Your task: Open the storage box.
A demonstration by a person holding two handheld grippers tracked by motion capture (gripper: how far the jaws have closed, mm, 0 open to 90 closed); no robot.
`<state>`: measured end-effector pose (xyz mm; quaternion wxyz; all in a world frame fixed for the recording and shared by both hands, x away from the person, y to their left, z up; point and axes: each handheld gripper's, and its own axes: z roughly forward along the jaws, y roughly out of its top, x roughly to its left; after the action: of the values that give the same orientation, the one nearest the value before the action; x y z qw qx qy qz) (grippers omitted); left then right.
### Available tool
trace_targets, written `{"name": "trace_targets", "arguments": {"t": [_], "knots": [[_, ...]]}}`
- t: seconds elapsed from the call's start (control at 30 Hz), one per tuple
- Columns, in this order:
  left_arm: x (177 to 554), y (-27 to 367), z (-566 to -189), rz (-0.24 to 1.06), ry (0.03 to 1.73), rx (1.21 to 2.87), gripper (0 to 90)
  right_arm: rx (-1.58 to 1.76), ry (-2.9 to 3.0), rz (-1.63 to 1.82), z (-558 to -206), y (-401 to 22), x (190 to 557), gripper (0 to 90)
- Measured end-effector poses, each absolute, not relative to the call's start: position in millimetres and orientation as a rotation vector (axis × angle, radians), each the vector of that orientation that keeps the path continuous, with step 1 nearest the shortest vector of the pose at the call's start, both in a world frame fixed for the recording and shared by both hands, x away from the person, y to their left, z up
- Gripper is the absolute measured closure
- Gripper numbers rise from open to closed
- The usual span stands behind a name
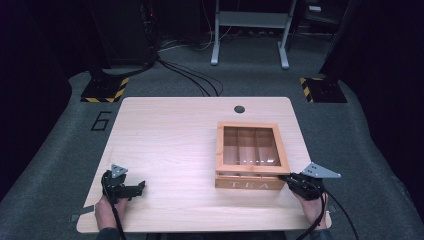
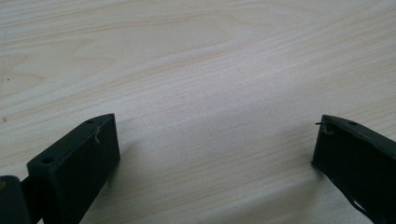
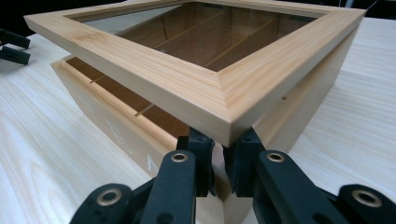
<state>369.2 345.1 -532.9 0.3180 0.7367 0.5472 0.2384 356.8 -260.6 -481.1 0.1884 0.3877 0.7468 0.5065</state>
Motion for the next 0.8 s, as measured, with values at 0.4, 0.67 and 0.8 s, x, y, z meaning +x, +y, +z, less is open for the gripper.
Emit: {"name": "trace_targets", "arguments": {"t": [0.4, 0.67, 0.8], "knots": [[369, 345, -533, 0.627, 1.44, 1.937, 0.4, 1.11, 2.084, 1.352, -479, -271, 334, 80.1], [369, 345, -533, 0.628, 1.44, 1.937, 0.4, 1.162, 2.106, 1.272, -495, -278, 325, 77.6], [369, 345, -533, 0.628, 1.441, 1.937, 0.4, 1.188, 2.102, 1.237, -501, -283, 323, 75.8]]}}
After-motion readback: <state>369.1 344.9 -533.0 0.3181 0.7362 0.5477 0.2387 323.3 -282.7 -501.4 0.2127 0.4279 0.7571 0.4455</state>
